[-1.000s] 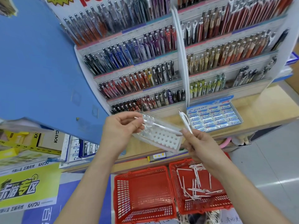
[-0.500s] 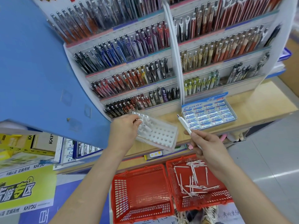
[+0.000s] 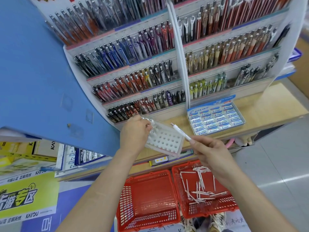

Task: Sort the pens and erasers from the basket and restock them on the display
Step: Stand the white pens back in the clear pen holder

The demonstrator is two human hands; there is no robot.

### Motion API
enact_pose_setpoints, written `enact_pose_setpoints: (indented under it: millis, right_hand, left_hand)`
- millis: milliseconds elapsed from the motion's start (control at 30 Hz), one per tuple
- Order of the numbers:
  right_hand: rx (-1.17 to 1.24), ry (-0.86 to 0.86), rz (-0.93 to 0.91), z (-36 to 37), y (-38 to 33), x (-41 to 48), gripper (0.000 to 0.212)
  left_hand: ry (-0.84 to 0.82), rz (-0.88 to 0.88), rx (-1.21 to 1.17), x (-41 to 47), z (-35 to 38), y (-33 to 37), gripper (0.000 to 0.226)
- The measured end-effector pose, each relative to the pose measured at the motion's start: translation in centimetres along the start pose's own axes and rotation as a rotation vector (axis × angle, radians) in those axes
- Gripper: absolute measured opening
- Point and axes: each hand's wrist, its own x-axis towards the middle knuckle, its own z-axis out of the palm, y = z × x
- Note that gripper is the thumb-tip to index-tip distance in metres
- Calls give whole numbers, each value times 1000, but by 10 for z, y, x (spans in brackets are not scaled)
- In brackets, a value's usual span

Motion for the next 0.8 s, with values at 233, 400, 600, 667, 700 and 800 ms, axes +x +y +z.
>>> enact_pose_setpoints:
  millis: [233,400,600,667,700,800]
  right_hand:
    - [-27,-52,-24,3,-8,-5,26]
    - [-127,-136,-109,4,-11,-4,20]
    - [-86,-207,-99,5,-2,3,52]
    - [-31,-243,-78,4,1,4,64]
    - [-9,-264,-69,4,1,4,65]
    - [27,-279,-44,8,1,3,60]
  left_hand:
    - [26,-164,-259,-9,-19,14,21]
    - [-223,-352,-1053,-28,-44,45,15]
    - [-267,-316,-1102,-36,-48,38,10]
    - [-259,-279,-1036,-38,-50,36,9]
    - [-249,-275,-1024,-39,-51,36,9]
    - [-190,-321,-1037,-40,-52,35,9]
